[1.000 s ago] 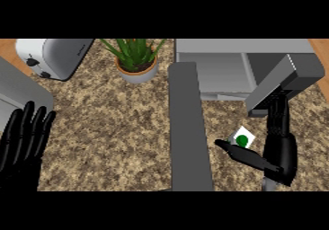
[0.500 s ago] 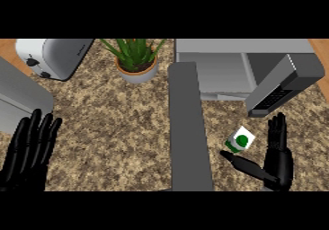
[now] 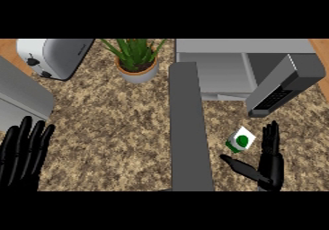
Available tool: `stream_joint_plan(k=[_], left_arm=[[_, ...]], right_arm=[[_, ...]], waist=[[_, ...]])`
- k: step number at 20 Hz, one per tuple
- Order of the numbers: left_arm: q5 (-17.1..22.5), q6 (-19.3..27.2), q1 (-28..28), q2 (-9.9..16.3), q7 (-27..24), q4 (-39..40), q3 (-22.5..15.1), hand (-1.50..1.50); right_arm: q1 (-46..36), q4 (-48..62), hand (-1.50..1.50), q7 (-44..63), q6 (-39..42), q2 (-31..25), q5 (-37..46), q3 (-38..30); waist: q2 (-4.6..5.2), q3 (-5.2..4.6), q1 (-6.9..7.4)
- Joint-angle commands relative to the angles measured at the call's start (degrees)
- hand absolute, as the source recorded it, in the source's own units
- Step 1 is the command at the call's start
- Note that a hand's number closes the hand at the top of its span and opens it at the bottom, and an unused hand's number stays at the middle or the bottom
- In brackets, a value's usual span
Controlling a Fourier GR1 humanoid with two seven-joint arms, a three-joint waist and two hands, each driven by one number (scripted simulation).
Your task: Pick up the milk, place it into the microwave and close the microwave
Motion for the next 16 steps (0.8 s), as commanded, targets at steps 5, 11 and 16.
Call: stream_joint_plan(k=[5,11,16], left_arm=[[1.3,-1.5,0.4,1.0,-1.8,0.5,3.1,-1.5],[0.5,-2.7,3.6,0.1,-3.4,0.9,0.6,-1.5],[3.3,-2.8,3.3,1.3,0.7,-4.0,2.8,-1.5]], right_arm=[[-8.0,19.1,-1.5,-11.1,5.2,-1.3,-3.1,-5.7],[-15.6,36.4,-1.5,-20.0,8.6,-3.6,-4.2,-10.1],[-18.2,40.3,1.5,-22.8,9.1,-5.9,0.7,-7.0]], waist=[[0.04,0.0,0.06],[0.1,0.02,0.28],[0.24,0.07,0.76]])
